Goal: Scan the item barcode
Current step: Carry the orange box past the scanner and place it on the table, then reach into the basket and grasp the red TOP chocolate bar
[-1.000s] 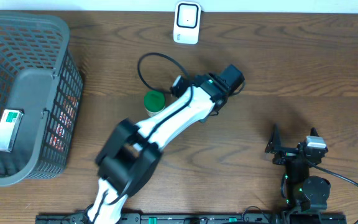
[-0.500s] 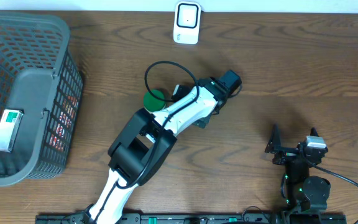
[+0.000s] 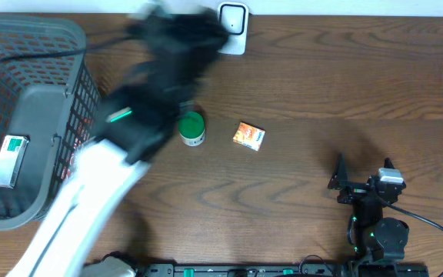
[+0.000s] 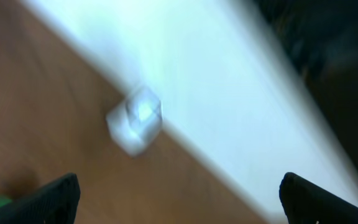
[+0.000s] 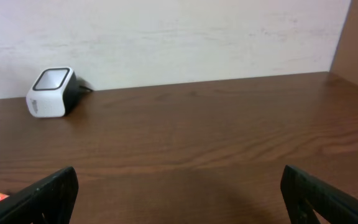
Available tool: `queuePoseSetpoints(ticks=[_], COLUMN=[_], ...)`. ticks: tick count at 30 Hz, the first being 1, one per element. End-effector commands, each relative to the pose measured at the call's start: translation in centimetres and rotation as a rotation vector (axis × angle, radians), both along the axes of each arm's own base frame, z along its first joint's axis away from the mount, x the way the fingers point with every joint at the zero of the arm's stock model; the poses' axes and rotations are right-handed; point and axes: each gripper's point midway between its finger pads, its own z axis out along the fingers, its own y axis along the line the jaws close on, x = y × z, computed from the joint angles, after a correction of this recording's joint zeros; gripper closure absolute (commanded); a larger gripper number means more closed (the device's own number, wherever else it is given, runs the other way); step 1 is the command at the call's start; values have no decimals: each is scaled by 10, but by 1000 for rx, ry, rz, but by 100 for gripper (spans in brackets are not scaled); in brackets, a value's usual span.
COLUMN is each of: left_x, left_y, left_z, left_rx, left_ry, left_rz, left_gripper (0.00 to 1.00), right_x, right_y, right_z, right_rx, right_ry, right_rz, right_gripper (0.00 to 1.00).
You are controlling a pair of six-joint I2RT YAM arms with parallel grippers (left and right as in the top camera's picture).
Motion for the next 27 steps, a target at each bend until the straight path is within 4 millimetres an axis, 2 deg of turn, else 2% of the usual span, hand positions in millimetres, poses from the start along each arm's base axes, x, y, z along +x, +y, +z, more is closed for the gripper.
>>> queuePoseSetpoints(ticks=[1, 3, 6, 9, 12, 15, 23, 27], left_x=[-30, -51, -78, -97, -100, -89, -52, -31], left_y=[107, 155, 211, 249, 273, 285, 297, 285], left_z=[25, 26, 4, -31, -65, -98, -183, -228], left_rx=[225, 224, 232, 246, 261, 303, 337, 307], left_ry=[-22, 6, 132, 306, 455, 588, 863, 962], left_rz=[253, 369, 511, 624, 674, 653, 581, 373], left_gripper=[0, 0, 0, 1, 1, 1, 2, 2], right_x=[0, 0, 0, 0, 0, 0, 0, 0], right_y=[1, 1, 1, 1, 1, 1, 1, 1], right_z=[0, 0, 0, 0, 0, 0, 0, 0], right_rx=[-12, -12, -13, -12, -12, -12, -12, -13], right_ry=[1, 1, 1, 1, 1, 1, 1, 1], right_rz=[4, 4, 5, 4, 5, 4, 5, 4], right_gripper=[1, 1, 1, 1, 1, 1, 1, 1])
